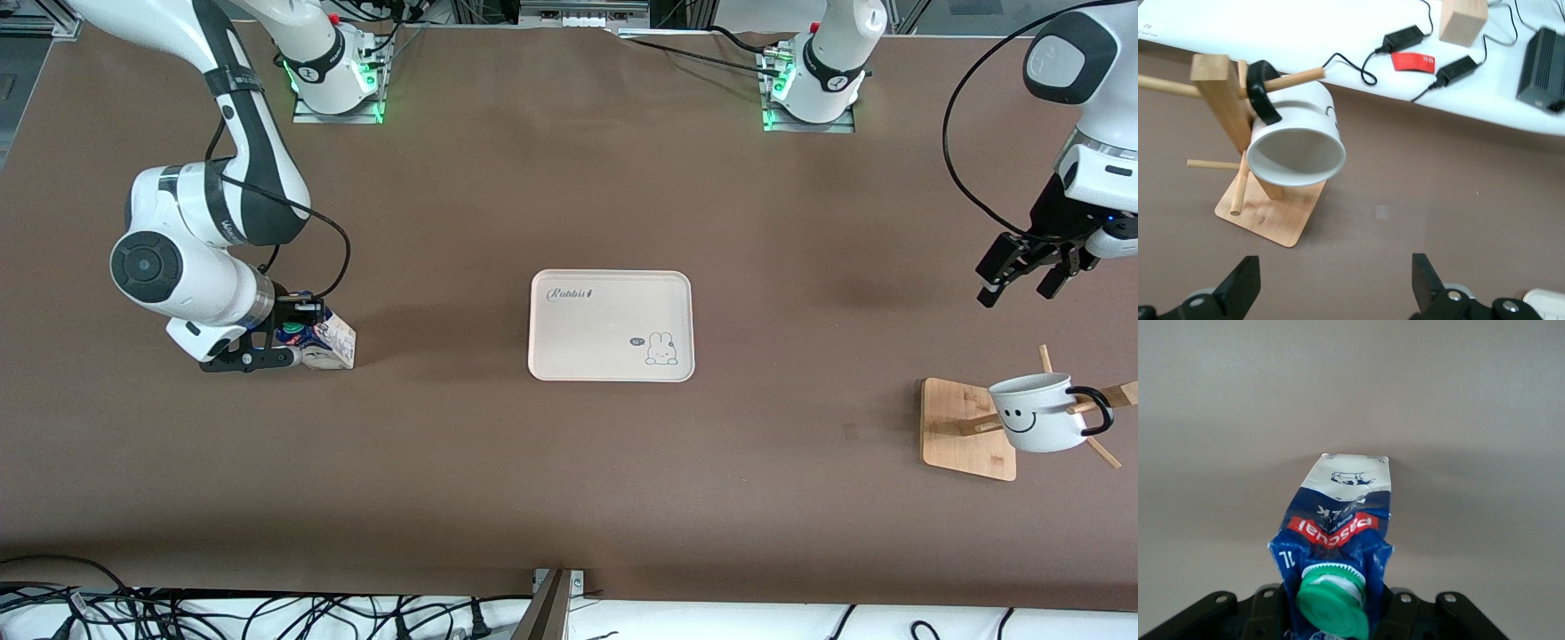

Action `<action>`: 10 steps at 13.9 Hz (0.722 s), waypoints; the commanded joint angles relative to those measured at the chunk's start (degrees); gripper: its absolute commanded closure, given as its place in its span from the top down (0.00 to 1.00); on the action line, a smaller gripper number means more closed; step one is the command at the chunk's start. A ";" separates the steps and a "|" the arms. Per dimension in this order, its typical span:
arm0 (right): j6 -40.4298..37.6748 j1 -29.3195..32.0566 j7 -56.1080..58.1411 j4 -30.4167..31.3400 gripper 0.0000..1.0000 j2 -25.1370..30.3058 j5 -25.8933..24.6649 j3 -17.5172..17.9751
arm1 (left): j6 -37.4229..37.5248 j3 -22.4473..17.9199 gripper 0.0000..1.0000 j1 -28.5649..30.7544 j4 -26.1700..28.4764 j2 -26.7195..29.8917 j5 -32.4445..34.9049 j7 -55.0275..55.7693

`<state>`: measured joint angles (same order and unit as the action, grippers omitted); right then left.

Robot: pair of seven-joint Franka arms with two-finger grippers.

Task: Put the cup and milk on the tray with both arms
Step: 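Carry the milk carton onto the tray while the left gripper reaches the mug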

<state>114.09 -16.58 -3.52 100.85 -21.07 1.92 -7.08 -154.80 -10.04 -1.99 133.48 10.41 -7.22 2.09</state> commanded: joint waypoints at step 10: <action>-3.88 -21.02 -32.41 -24.65 0.36 -13.37 5.99 7.78 | -27.03 4.22 1.00 -0.12 1.61 -13.84 -12.73 4.23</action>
<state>110.26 -35.43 -31.95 81.08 -29.88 8.10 0.98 -179.25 -7.65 -1.89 135.54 -2.73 -18.04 6.04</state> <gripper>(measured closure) 0.634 0.000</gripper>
